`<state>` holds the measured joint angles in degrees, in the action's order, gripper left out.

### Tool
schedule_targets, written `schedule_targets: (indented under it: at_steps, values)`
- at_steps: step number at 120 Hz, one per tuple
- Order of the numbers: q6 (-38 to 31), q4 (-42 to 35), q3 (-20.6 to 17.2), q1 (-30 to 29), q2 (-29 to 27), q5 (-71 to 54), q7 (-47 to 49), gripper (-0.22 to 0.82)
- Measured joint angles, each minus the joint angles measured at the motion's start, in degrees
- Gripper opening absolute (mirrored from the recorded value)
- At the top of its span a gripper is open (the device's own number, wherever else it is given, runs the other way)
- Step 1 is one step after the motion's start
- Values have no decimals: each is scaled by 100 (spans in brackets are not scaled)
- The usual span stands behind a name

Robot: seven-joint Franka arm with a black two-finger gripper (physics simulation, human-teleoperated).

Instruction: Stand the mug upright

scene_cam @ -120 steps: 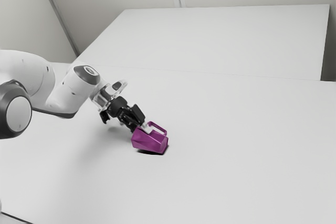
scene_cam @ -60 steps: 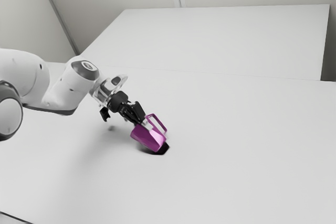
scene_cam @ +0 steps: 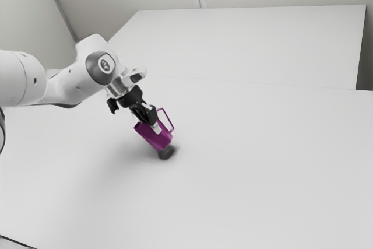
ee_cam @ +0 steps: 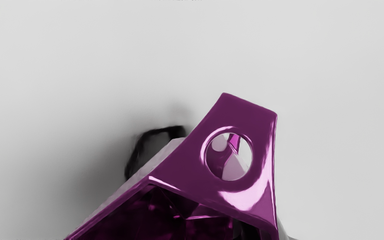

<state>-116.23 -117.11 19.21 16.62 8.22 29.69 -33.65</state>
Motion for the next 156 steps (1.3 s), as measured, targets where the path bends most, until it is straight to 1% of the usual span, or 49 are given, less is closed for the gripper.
schedule_targets:
  at_steps: [14, 33, 58, 76, 92, 124, 144, 156]
  values:
    - [-358, -3, 2, 126, 35, -854, 502, -18]
    - [-658, -33, 3, 304, 116, -1754, 1229, -18]
    - [-697, -304, 3, 522, 36, -2791, 2189, -18]
    - [-626, -371, 3, 585, 22, -3094, 2786, -18]
    - [-591, -547, 3, 685, -113, -3296, 3254, -18]
    - [-588, -639, 3, 768, -127, -3439, 4004, -18]
    - [-598, -656, 0, 776, -123, -3401, 4303, 19]
    - [-587, -624, -3, 778, -139, -3362, 4437, 34]
